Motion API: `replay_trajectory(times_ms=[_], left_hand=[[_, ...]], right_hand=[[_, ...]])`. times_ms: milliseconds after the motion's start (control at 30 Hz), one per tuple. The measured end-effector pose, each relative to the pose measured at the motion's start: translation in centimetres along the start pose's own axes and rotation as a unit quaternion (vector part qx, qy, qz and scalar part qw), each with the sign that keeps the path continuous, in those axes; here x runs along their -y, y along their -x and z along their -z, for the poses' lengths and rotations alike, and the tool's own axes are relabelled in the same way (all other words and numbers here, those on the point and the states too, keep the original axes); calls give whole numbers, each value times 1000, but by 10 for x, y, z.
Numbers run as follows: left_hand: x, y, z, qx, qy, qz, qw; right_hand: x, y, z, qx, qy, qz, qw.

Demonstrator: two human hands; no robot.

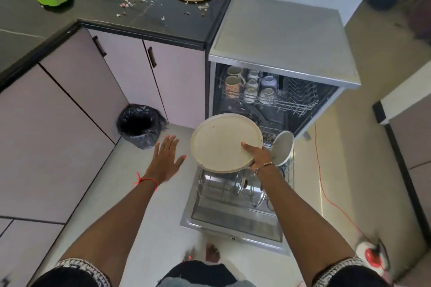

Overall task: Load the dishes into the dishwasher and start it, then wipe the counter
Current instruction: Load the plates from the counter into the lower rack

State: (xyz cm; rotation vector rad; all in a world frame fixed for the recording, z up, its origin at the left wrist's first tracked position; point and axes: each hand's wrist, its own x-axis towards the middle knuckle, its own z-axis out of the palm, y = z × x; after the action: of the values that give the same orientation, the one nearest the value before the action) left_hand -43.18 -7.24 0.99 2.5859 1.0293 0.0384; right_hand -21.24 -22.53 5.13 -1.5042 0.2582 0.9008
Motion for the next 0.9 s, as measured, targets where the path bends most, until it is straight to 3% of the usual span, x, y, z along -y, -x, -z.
replay_trajectory(times_ms=[333,900], left_hand=[[-34,26,-38,41,-13,-60,997],[-96,11,-85,114,-25,-110,987]], right_hand=[[-28,21,77,-53,-80,14,995],[-44,10,166,-130,-68,11,989]])
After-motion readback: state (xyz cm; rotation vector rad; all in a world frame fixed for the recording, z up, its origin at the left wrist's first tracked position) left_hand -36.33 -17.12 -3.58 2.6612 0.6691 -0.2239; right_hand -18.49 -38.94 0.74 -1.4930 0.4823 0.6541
